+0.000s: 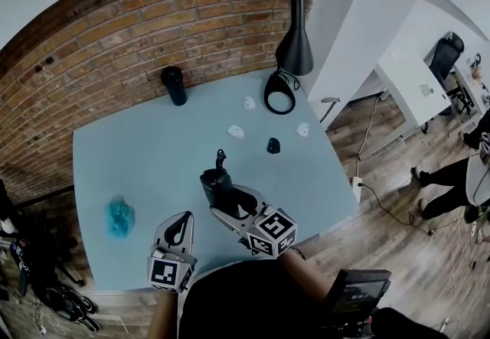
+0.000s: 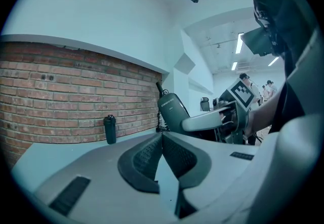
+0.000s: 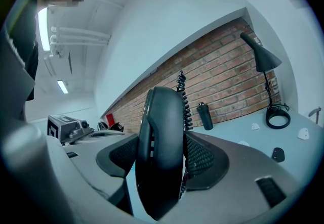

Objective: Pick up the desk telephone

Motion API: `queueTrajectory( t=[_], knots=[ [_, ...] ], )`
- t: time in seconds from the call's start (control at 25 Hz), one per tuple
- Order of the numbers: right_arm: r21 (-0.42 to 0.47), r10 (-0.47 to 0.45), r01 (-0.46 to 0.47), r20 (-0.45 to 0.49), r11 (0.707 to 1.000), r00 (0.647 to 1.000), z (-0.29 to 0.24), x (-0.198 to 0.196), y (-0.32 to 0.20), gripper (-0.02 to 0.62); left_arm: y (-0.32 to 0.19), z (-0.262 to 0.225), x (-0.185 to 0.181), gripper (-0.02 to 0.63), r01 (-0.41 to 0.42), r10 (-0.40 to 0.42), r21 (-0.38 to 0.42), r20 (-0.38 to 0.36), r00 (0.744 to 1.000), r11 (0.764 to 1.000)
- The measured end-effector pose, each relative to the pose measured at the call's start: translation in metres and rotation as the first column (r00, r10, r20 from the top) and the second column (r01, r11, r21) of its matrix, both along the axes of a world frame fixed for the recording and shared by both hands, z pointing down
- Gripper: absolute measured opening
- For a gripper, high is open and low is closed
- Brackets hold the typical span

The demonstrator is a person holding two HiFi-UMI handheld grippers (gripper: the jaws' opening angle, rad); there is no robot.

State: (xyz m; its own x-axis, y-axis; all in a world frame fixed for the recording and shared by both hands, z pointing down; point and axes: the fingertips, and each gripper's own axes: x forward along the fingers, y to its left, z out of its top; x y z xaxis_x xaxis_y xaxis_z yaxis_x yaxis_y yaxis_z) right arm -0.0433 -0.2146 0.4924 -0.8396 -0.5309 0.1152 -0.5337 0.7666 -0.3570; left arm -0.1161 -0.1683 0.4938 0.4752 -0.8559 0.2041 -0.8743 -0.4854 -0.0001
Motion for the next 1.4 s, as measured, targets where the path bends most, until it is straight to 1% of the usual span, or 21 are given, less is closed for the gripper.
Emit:
queueTrajectory(
  t=[0.12, 0.36, 0.52, 0.64, 0.8, 0.96, 1.12, 1.4],
  knots=[
    [-0.002, -0.004, 0.004, 0.004, 1.000, 1.000, -0.0001, -0.0007, 0.0000, 0.299, 0.0010, 0.0008, 0.0005, 0.018, -0.002, 0.002, -0.023, 0.008, 1.000, 1.000],
    [0.004, -0.014, 0.014, 0.004, 1.000, 1.000, -0.0007, -0.0014, -0.0001, 0.299, -0.0003, 0.0021, -0.0010, 0.018, 0.002, -0.002, -0.012, 0.005, 1.000, 1.000],
    [0.009, -0.025, 0.025, -0.012, 1.000, 1.000, 0.0009, -0.0019, 0.0003, 0.298, -0.0012, 0.0029, 0.0019, 0.018, -0.002, 0.003, -0.028, 0.014, 1.000, 1.000],
    [0.011, -0.027, 0.028, -0.011, 1.000, 1.000, 0.0005, -0.0019, 0.0006, 0.298, -0.0024, 0.0037, 0.0024, 0.018, -0.004, 0.004, -0.015, 0.009, 1.000, 1.000],
    [0.011, -0.028, 0.028, -0.010, 1.000, 1.000, 0.0004, -0.0015, 0.0009, 0.298, -0.0015, 0.0043, 0.0044, 0.018, -0.007, 0.008, -0.033, 0.011, 1.000, 0.999],
    [0.006, -0.027, 0.027, -0.009, 1.000, 1.000, 0.0011, -0.0021, 0.0009, 0.298, -0.0002, 0.0058, 0.0036, 0.018, -0.009, 0.010, -0.038, 0.014, 1.000, 0.999],
    [-0.002, -0.030, 0.030, -0.010, 1.000, 0.999, 0.0026, -0.0027, 0.0018, 0.298, 0.0003, 0.0066, 0.0021, 0.018, -0.005, 0.005, -0.025, 0.006, 1.000, 1.000],
    [-0.016, -0.050, 0.050, -0.024, 0.999, 0.998, 0.0075, -0.0044, 0.0005, 0.298, -0.0021, 0.0103, 0.0031, 0.018, -0.010, 0.011, -0.047, 0.016, 1.000, 0.999]
  ],
)
